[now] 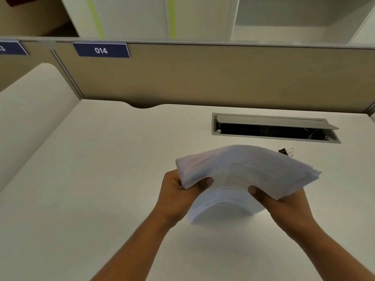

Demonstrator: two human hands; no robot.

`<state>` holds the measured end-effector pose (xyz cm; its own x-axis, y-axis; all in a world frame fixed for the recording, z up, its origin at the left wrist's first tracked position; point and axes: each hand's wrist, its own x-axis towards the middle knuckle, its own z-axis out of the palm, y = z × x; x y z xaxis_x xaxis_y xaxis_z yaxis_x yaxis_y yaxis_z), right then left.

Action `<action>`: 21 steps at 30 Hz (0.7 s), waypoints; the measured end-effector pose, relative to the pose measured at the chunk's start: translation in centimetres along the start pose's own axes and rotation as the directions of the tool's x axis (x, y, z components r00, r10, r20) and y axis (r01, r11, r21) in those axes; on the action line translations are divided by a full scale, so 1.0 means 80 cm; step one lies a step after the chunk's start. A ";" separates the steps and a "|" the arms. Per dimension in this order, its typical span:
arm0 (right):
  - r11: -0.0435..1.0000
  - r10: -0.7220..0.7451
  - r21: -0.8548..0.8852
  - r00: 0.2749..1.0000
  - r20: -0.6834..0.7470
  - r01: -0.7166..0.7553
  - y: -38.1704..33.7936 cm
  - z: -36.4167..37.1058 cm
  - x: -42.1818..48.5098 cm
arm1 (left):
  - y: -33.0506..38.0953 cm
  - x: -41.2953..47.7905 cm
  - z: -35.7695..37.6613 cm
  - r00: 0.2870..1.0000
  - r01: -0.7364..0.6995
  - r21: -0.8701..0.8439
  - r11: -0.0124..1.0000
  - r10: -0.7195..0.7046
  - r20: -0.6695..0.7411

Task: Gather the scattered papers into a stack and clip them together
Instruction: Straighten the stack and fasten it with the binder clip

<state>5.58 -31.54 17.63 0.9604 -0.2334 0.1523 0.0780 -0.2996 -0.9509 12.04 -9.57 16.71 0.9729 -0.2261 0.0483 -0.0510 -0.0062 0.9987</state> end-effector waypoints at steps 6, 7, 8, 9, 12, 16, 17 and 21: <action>1.000 0.014 0.010 1.000 0.024 -0.015 0.005 0.004 0.007 | -0.002 0.006 0.000 0.996 0.084 -0.030 0.996 -0.084 -0.001; 1.000 0.021 0.010 1.000 0.017 -0.021 0.006 0.003 0.008 | -0.003 0.007 -0.001 0.996 0.094 -0.031 0.995 -0.094 -0.001; 1.000 0.024 0.012 1.000 0.013 -0.024 0.007 0.002 0.009 | -0.003 0.008 -0.002 0.995 0.102 -0.027 0.994 -0.102 0.001; 0.999 0.034 0.002 0.999 0.003 -0.034 0.008 0.000 0.009 | -0.003 0.010 -0.003 0.994 0.111 -0.024 0.994 -0.111 0.003; 0.997 0.075 -0.033 0.997 -0.003 -0.075 0.004 -0.007 0.012 | 0.005 0.013 -0.007 0.989 0.148 -0.077 0.986 -0.146 0.039; 0.980 0.190 0.042 0.980 0.059 -0.192 0.000 -0.013 0.017 | 0.008 0.019 -0.010 0.982 0.186 -0.169 0.968 -0.176 0.068; 0.968 0.235 0.068 0.968 0.092 -0.241 0.004 -0.014 0.019 | 0.004 0.022 -0.011 0.981 0.190 -0.201 0.961 -0.182 0.060; 0.906 0.385 0.092 0.895 0.223 -0.413 0.035 -0.007 0.031 | -0.029 0.038 -0.016 0.965 0.259 -0.308 0.916 -0.257 0.047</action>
<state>8.01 -33.46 15.45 0.9497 -0.1179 -0.2902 -0.3013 -0.0898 -0.9493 15.44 -8.99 14.57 0.9416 -0.2626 -0.2108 0.2744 0.2356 0.9323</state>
